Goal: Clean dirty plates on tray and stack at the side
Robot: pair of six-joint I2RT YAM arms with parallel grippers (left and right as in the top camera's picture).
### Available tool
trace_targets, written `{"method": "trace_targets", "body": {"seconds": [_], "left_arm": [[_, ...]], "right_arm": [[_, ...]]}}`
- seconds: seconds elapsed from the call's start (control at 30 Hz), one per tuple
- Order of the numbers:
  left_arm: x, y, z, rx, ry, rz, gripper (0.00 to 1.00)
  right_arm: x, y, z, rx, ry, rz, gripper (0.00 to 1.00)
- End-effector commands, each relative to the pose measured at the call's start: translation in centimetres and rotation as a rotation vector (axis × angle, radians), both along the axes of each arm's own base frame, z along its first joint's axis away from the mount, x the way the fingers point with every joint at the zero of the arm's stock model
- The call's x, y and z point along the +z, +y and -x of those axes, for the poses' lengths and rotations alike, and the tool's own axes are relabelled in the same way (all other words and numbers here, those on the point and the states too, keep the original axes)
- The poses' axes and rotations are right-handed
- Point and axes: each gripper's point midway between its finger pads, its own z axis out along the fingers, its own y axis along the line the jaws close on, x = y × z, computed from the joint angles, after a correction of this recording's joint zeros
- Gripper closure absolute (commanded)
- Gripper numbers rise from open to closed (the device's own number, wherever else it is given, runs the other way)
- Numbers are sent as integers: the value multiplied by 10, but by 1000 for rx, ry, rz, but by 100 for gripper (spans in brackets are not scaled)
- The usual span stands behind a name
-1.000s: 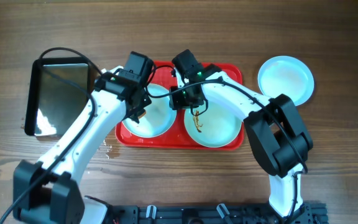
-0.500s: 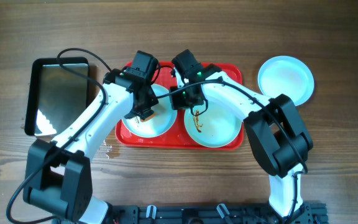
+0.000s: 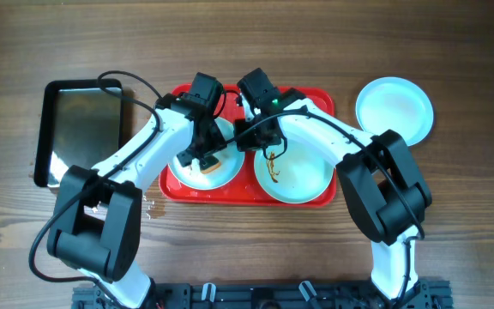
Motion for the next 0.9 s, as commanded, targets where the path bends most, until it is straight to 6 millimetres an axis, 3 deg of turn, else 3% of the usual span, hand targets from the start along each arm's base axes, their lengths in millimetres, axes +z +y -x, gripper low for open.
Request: {"method": "trace_targets", "body": {"seconds": [0.0,0.13,0.3,0.43,0.53,0.63,0.87], "left_arm": [[-3,-11,4,-15,31,49,41],[-3,-11,10,-13,57,54,48],[-4,-11,9,-13,52,54,48],[-17,-11,11,-11,83,42,50],[-26,-10,12,-10,106,33,62],[-29,-10,10,-10,103,33,96],[-27,-27,12,-88,87,52,96]], "right_arm": [[-9,1,2,13,11,11,96],[-9,1,2,13,11,11,96],[-9,1,2,13,12,11,96],[-9,1,2,14,13,13,96],[-9,1,2,14,13,13,96],[-9,1,2,14,13,13,96],[-9,2,1,14,10,11,96]]}}
